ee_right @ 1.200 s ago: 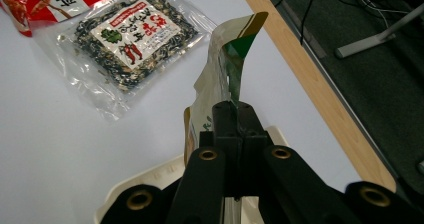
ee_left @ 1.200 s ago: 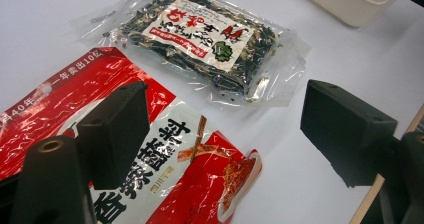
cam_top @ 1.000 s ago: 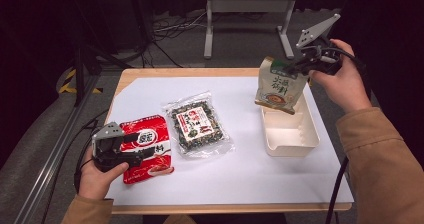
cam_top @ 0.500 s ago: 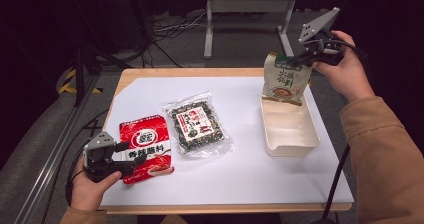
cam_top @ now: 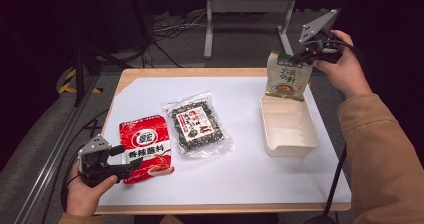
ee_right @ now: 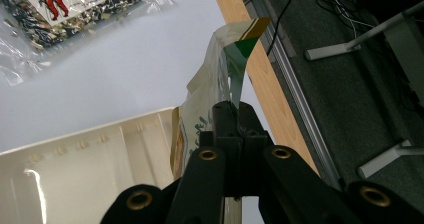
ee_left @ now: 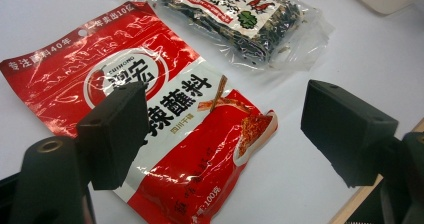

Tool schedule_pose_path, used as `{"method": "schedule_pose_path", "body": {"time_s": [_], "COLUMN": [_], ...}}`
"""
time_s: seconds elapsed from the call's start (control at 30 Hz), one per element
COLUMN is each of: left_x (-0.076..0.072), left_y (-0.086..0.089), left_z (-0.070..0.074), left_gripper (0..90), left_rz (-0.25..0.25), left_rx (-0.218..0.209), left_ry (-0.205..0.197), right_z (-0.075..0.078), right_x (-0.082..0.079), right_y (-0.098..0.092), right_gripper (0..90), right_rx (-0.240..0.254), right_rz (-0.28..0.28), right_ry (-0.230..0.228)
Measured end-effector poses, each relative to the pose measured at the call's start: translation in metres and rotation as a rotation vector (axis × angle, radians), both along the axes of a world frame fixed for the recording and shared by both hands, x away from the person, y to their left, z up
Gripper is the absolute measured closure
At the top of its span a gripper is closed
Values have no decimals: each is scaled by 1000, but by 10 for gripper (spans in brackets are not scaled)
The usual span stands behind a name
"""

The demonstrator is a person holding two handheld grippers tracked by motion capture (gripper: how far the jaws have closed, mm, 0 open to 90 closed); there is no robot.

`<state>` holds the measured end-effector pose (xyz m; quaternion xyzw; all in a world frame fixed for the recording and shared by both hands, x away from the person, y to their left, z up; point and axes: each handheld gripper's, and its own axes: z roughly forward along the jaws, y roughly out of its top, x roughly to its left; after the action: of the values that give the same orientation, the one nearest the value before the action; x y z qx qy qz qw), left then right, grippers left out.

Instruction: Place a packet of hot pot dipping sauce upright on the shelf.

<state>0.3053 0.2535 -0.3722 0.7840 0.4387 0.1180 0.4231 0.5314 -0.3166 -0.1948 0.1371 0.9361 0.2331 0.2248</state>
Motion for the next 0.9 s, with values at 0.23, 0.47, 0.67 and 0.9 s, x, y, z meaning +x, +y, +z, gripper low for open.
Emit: {"method": "schedule_pose_path", "body": {"time_s": [0.23,0.47,0.67,0.9], "left_x": [1,3,4,6], "left_y": [1,-1,-2,-4], "left_z": [0,0,0,0], "left_gripper": [198,198,198,198], "left_rz": [1,-4,-7,-18], "left_rx": [-6,0,-1,-2], "left_ry": [2,4,6,8], "right_z": [-11,-21,-28,-41], "right_x": [6,10,10,10], "right_y": [-1,1,3,7], "right_gripper": [896,895,893,889], "right_rx": [-8,-13,-4,-39], "right_rz": [-5,-6,-3,7], "right_ry": [-15,-16,-19,18]}}
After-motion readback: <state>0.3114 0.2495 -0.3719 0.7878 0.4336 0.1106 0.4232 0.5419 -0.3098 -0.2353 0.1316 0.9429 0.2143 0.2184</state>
